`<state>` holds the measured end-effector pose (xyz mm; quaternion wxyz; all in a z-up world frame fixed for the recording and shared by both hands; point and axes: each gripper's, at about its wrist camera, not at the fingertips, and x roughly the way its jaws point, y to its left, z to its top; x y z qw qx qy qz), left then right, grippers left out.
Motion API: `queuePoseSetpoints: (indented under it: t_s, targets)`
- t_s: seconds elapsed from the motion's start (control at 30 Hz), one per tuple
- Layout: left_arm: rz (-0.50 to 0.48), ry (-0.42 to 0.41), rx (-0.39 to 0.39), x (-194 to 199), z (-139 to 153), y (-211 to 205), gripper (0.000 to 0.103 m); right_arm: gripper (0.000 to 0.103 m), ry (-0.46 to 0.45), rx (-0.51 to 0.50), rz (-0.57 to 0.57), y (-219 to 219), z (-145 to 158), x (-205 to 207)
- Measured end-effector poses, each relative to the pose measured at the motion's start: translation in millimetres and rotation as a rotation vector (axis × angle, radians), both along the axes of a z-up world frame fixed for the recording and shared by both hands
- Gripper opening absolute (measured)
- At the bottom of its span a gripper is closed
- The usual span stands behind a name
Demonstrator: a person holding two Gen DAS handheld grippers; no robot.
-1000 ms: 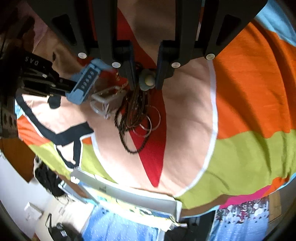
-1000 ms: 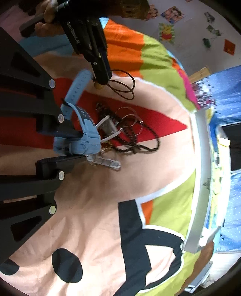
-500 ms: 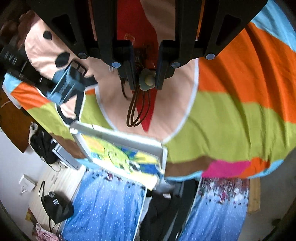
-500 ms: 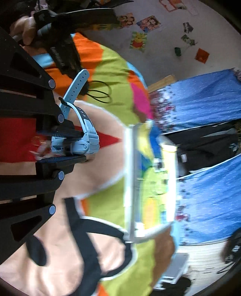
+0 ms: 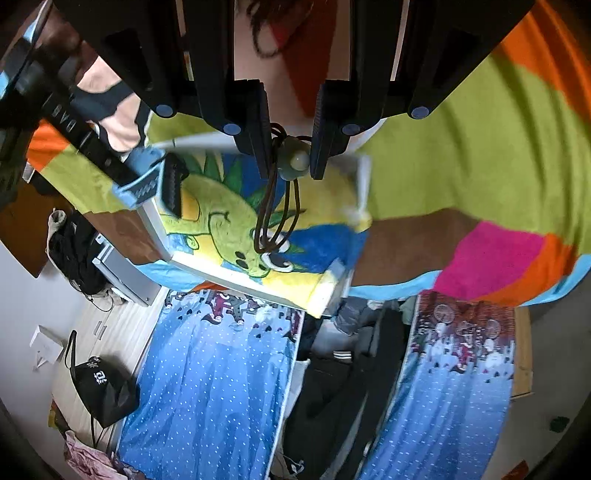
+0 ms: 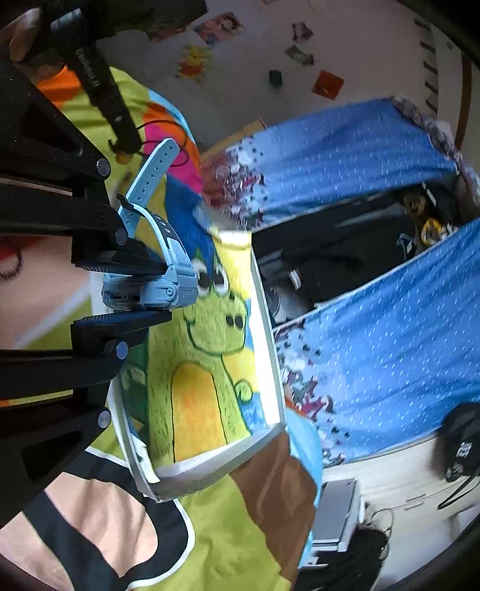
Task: Organize jewelry
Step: 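Carry the blue watch with the right tool into the white tray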
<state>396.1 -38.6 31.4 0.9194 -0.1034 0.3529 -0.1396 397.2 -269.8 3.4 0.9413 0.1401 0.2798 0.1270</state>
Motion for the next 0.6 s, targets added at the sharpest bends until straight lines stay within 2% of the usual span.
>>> queuePoseSetpoints:
  t_s: [0.1,0.27,0.47,0.6]
  targets:
    - [-0.006,0.005,0.0,24.9,-10.9,-10.1,0.016,0.017,0.009,-0.006,-0.036,-10.4,-7.5,14.7]
    - [0.018,0.037,-0.044,51.2,-28.9,-11.0,0.016,0.017,0.03,-0.043,-0.074,-21.3,-18.6,26.7]
    - [0.03,0.083,-0.02,57.1,-42.5,-11.8,0.016,0.017,0.091,-0.086,-0.07,-24.4,-38.2,32.2]
    - [0.041,0.108,-0.001,55.8,-46.7,-13.4,0.017,0.017,0.096,-0.112,-0.069,-24.1,-43.0,30.7]
